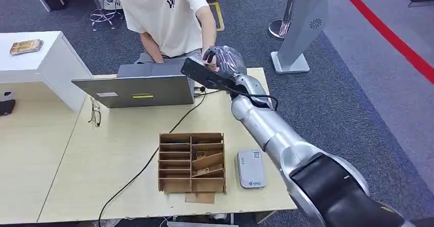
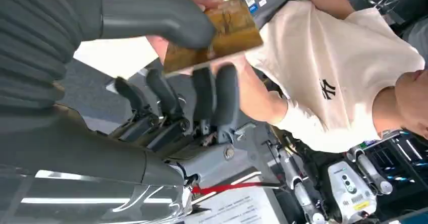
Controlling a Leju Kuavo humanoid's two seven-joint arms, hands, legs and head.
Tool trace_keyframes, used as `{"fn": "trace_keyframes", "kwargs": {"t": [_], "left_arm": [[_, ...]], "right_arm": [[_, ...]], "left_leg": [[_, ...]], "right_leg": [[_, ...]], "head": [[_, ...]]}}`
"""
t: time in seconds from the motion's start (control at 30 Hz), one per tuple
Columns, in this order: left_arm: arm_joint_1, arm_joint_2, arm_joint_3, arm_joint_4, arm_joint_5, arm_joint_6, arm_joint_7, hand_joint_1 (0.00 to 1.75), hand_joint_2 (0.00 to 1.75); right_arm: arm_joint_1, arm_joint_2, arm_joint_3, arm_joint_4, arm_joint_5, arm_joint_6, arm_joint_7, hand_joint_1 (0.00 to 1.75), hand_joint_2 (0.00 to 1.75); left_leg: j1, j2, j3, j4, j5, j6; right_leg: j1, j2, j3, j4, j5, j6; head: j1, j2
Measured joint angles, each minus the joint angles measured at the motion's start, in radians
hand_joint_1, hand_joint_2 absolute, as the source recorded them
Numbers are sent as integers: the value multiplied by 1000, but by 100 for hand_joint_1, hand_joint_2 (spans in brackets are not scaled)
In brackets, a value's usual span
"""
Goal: Pass the card to the sensor for recognition and then transmit it.
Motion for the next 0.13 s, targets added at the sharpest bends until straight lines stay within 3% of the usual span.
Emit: {"fn": "trace_keyframes", "kwargs": {"t": [0.13], "left_arm": [[-1,-1,13,0,-5,-7,0,0,0]], "right_arm": [[0,0,5,1,19,-6,0,0,175]], "left_leg": [[0,0,0,0,0,0]], "right_leg": [[0,0,0,0,0,0]], "head": [[0,0]]}}
